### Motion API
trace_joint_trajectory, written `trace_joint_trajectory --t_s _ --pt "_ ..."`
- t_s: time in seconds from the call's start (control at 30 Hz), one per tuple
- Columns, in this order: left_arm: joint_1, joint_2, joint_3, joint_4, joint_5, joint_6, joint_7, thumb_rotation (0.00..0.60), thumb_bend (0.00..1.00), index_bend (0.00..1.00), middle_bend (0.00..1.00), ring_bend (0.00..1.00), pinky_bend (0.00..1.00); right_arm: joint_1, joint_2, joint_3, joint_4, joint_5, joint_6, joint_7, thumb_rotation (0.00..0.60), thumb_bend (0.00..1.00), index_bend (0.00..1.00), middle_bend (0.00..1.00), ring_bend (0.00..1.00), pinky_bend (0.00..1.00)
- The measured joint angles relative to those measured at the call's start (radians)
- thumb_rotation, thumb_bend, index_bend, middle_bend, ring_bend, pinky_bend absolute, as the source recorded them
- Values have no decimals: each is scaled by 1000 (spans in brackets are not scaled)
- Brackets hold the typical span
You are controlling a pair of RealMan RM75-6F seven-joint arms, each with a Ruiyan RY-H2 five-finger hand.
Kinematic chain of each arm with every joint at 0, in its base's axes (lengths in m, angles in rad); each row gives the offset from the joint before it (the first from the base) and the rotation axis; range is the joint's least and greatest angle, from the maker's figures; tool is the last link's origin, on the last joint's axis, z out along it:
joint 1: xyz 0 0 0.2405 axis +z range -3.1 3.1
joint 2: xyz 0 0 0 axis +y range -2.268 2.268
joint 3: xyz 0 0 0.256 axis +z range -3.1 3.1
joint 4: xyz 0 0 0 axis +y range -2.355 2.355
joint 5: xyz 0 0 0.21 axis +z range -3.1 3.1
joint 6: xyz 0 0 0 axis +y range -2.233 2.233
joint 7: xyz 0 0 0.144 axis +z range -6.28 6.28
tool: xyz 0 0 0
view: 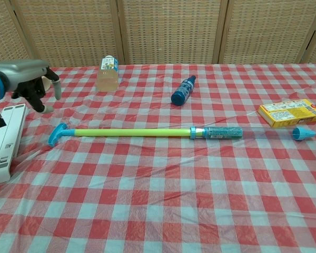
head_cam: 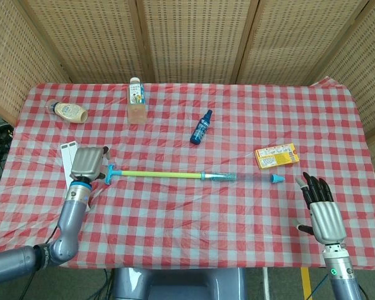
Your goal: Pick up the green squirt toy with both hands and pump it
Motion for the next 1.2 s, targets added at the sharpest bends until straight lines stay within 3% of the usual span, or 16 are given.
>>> trace_joint_trajectory --t_s 0.4,1.2 --pt "-99 -96 64 115 -93 -19 36 600 331 502 927 850 765 1 -6 3 10 9 -5 12 600 146 0 0 0 0" --pt "-148 -175 122 274 -136 -75 -12 600 330 450 926 851 765 3 -4 8 13 27 -19 34 600 147 0 0 0 0"
